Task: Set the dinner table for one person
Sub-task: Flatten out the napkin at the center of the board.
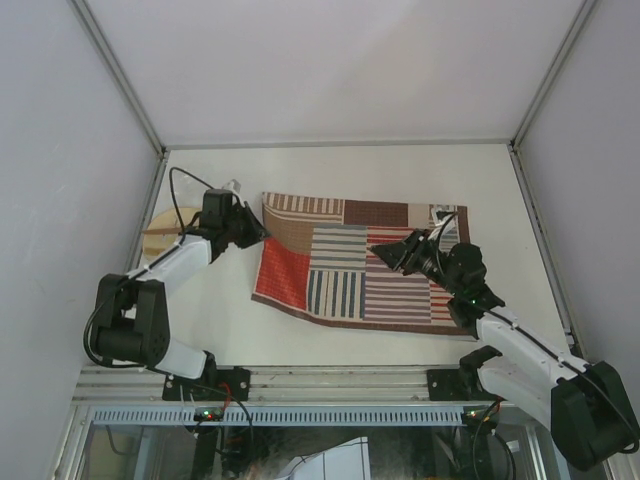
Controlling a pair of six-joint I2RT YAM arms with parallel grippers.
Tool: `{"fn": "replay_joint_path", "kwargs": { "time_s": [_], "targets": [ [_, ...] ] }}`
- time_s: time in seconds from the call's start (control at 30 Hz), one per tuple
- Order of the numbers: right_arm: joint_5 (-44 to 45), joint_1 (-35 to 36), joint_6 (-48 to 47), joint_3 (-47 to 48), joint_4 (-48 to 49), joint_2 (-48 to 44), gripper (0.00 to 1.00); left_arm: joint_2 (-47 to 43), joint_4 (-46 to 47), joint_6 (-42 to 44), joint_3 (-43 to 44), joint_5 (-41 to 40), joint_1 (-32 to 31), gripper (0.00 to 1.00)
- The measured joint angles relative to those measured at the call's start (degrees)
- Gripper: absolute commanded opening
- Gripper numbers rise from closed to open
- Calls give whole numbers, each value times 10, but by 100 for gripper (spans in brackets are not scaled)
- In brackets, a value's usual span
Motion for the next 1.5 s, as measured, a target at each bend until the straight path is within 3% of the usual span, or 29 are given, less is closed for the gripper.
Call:
{"fn": "replay_joint_path", "kwargs": {
  "time_s": [0.2,0.73,0.87,1.13,1.3,1.5],
  "targets": [
    [0,43,-49,4,-55,21,40,32,9,-18,47,18,-3,9],
    [119,299,-178,42,-229,99,43,58,26,-24,68,24,-30,9],
    [213,382,-208,112,-330,146,42,58,26,-23,68,24,-31,9],
    [516,577,-255,308,-513,346,40,66,29,-22,68,25,-31,9],
    [662,635,-266,335,-544,455,40,71,28,-17,68,25,-30,9],
    [751,664,-266,335,-520,501,40,71,25,-7,69,25,-30,9]
  ]
}}
